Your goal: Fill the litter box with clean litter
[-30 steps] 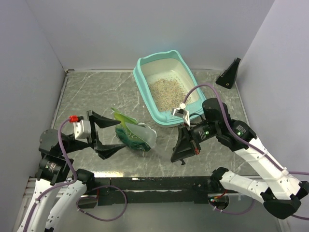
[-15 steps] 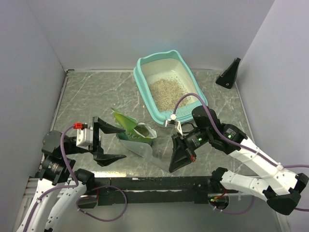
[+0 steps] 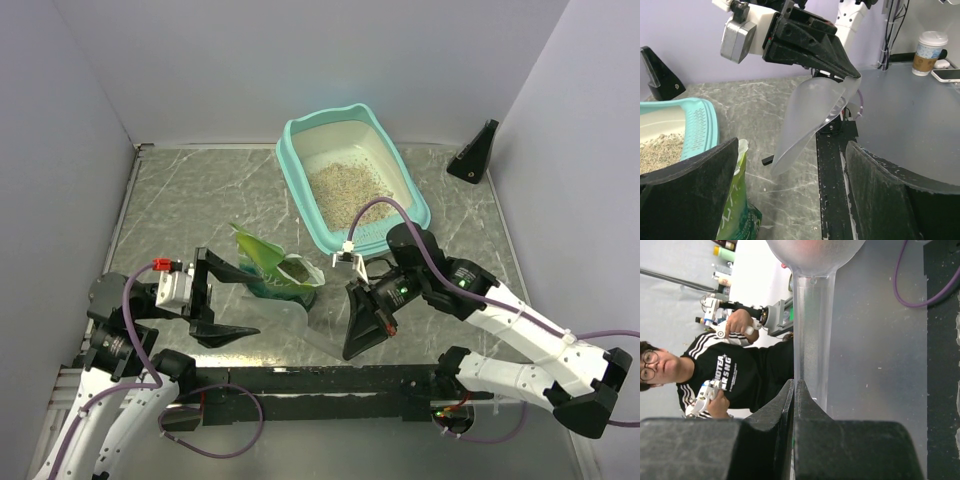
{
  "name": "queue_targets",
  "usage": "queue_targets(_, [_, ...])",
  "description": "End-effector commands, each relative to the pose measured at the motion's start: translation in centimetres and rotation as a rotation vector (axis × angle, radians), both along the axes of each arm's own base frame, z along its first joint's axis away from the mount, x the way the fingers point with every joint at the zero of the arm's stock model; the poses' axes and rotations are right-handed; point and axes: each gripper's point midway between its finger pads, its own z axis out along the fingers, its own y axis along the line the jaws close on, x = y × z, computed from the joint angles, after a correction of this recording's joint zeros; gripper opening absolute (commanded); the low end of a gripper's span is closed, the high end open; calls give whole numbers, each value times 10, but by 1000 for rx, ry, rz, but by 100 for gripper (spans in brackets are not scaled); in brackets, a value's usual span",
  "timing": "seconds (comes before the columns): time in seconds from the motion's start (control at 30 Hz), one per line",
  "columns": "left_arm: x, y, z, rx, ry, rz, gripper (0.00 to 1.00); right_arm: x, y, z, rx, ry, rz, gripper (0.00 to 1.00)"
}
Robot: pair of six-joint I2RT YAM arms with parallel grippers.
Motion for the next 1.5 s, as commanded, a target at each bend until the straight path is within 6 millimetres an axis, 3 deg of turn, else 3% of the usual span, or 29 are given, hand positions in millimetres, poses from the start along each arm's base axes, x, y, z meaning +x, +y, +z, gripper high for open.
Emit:
queue_targets(0.0, [-13, 1, 7, -11, -70, -64, 90, -3, 5, 12, 74, -37, 31, 0])
queue_targets(0.53, [-15, 0, 8, -23, -78, -85, 60, -8, 7, 9, 75, -27, 29, 0])
queue_targets(0.8, [-16, 0, 8, -33, -84, -85, 55, -9, 10, 5, 76, -11, 34, 0])
queue_targets(1.03, [-14, -1, 4, -28, -73, -87, 42, -10, 11, 12, 97, -14, 41, 0])
queue_targets(1.1, [-14, -1, 3, -27, -73, -87, 36, -12, 12, 11, 91, -9, 47, 0])
queue_targets(1.17, [-13, -1, 3, -29, -74, -81, 18, -13, 12, 11, 95, -10, 51, 0])
queue_targets(1.2, [-11, -1, 5, -34, -77, -68, 1, -14, 12, 11, 98, -11, 53, 0])
queue_targets(1.27, [-9, -1, 6, -42, -76, -53, 1, -15, 13, 10, 97, -8, 52, 0])
queue_targets(1.3, [-6, -1, 8, -53, -70, -33, 1, -14, 13, 10, 99, -11, 45, 3])
queue_targets(1.33, [-3, -1, 10, -63, -61, -17, 1, -14, 13, 10, 101, -12, 41, 14])
queue_targets(1.37, [-1, -1, 12, -70, -56, 0, 1, -13, 14, 12, 110, -27, 35, 39])
queue_targets(1.47, [15, 1, 18, -97, -24, 105, 1, -6, 16, 20, 126, -104, -9, 61])
